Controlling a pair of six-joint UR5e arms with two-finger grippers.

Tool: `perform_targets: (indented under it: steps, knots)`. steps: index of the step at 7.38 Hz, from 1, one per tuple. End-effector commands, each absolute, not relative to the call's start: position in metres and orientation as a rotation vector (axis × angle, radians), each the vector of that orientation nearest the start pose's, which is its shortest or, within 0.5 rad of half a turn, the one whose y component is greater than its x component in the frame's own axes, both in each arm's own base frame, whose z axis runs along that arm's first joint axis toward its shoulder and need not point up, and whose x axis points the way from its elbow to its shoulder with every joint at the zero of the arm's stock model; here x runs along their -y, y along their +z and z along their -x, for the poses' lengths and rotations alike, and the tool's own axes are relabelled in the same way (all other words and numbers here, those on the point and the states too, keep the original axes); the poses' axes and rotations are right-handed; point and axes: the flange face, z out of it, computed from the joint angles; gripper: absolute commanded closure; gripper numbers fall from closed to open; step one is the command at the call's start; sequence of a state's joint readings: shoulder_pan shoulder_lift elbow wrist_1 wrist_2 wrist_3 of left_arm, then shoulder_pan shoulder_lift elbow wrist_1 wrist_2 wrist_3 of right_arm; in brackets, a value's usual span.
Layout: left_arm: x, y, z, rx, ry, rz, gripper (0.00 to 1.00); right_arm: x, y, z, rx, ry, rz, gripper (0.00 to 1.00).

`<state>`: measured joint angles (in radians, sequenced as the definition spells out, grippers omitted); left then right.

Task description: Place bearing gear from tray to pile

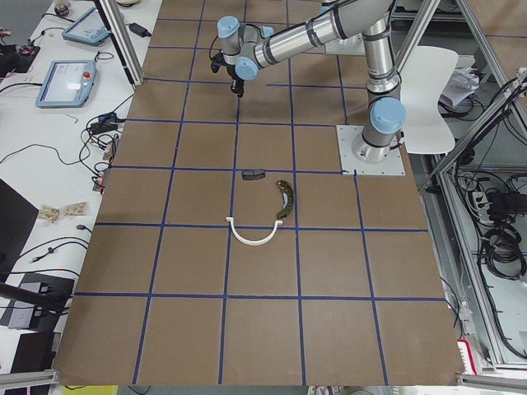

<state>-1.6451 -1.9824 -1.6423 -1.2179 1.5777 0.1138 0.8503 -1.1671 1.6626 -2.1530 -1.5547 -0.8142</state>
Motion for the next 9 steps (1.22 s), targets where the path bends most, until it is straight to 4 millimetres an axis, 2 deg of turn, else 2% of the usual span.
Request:
perform_targets:
  steps: [1, 2, 3, 4, 5, 6, 7, 8, 9]
  knots:
    - [0.616, 0.302, 0.05, -3.095, 0.278, -0.199, 1.0, 0.615, 0.306, 0.107, -3.131, -0.151, 0.09, 1.0]
    - [0.616, 0.301, -0.02, -3.054, 0.302, -0.245, 1.0, 0.623, 0.305, 0.016, -3.112, -0.146, 0.023, 1.0]
    - [0.609, 0.298, -0.078, -3.067, 0.328, -0.206, 1.0, 0.618, 0.304, -0.075, -3.095, -0.134, -0.074, 1.0]
    - [0.599, 0.289, -0.127, -3.092, 0.353, -0.138, 1.0, 0.601, 0.302, -0.169, -3.079, -0.127, -0.15, 1.0]
    - [0.584, 0.275, -0.167, -3.114, 0.381, -0.128, 1.0, 0.572, 0.3, -0.253, -3.07, -0.118, -0.195, 1.0]
    - [0.573, 0.261, -0.187, -3.128, 0.397, -0.127, 1.0, 0.539, 0.298, -0.324, -3.048, -0.145, -0.092, 1.0]
    - [0.567, 0.249, -0.197, -3.129, 0.383, -0.138, 1.0, 0.511, 0.282, -0.372, -3.049, -0.092, -0.202, 1.0]
    - [0.555, 0.232, -0.205, -3.139, 0.401, -0.123, 1.0, 0.5, 0.242, -0.399, -3.061, -0.045, -0.27, 0.98]
    - [0.54, 0.213, -0.21, -3.15, 0.419, -0.088, 1.0, 0.493, 0.207, -0.425, -3.061, -0.058, -0.224, 0.78]
